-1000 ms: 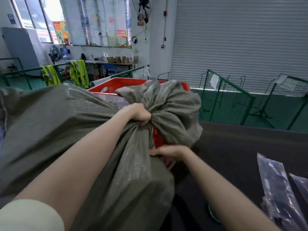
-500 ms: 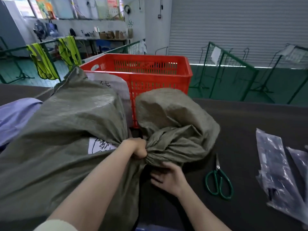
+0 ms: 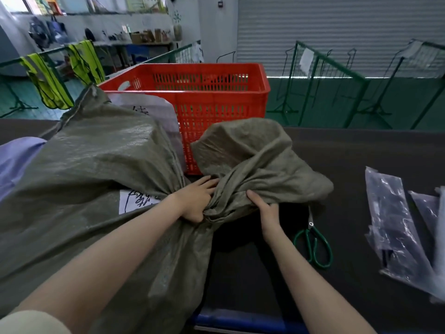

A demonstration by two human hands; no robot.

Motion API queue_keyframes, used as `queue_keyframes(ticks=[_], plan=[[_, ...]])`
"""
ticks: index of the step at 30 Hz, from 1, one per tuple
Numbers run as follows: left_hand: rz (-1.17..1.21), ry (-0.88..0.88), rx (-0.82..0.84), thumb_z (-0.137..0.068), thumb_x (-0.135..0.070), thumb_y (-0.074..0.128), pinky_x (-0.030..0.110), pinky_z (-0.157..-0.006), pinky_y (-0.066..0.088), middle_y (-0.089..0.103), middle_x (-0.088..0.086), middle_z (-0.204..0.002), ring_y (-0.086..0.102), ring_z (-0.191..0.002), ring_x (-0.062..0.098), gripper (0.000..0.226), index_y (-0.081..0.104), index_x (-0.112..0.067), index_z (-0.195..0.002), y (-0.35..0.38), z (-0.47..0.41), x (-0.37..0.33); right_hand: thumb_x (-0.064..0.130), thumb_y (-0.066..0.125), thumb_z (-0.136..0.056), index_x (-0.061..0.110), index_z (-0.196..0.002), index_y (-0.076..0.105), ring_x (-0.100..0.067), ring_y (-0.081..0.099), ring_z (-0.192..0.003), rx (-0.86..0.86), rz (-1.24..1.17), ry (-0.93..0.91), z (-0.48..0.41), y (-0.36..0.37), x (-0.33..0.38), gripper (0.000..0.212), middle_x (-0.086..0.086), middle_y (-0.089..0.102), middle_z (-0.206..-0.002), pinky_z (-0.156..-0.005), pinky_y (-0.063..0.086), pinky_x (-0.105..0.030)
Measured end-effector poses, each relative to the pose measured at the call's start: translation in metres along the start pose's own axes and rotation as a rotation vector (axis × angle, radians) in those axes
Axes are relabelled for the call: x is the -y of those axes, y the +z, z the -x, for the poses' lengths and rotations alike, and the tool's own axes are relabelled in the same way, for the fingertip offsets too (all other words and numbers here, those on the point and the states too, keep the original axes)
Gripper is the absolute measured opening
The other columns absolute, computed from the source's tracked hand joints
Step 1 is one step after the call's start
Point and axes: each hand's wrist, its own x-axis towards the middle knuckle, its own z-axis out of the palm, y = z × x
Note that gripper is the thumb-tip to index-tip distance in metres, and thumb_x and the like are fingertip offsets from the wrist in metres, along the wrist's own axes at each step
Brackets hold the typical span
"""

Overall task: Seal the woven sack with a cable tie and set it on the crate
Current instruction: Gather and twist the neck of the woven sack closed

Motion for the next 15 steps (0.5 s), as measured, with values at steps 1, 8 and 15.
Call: queue_keyframes(ticks=[1,8,15], plan=[[-0.041,0.015,-0.021,-0.081,-0.038,0.049,0.038,-0.119,-0.008,0.012,0.004,-0.16,-0.002,-0.148,0.023,0.076,0.02,-0.022,-0.149,0.001,-0.001,0.0,0.011,0.073,-0.076,0.016,-0.091,0.064,0.002,0.063,-0.094,-0.006,0.174,-0.12,0.006,-0.001,0.005,0.018,0.005,0.066,-0.097,-0.085,0.047,-0.01],[0.47,-0.302,0.524,-0.074,-0.021,0.058,0.035,-0.105,0.043,0.049,0.013,-0.138,0.05,-0.125,0.03,0.071,0.037,-0.01,-0.141,-0.001,-0.023,-0.006,0.045,0.06,-0.081,0.011,-0.122,0.053,-0.019,0.058,-0.083,-0.118,0.487,0.451,0.001,-0.03,-0.029,0.054,-0.002,0.057,-0.108,-0.069,0.045,-0.027],[1.467,-0.345,0.479,-0.075,-0.068,0.054,0.037,-0.115,0.025,0.025,-0.002,-0.154,0.021,-0.144,0.025,0.088,0.026,-0.025,-0.146,-0.043,-0.04,0.015,0.045,0.063,-0.078,0.011,-0.132,0.041,-0.03,0.059,-0.086,-0.101,0.118,0.716,-0.003,-0.058,-0.025,0.068,-0.015,0.059,-0.102,-0.069,0.05,-0.035]])
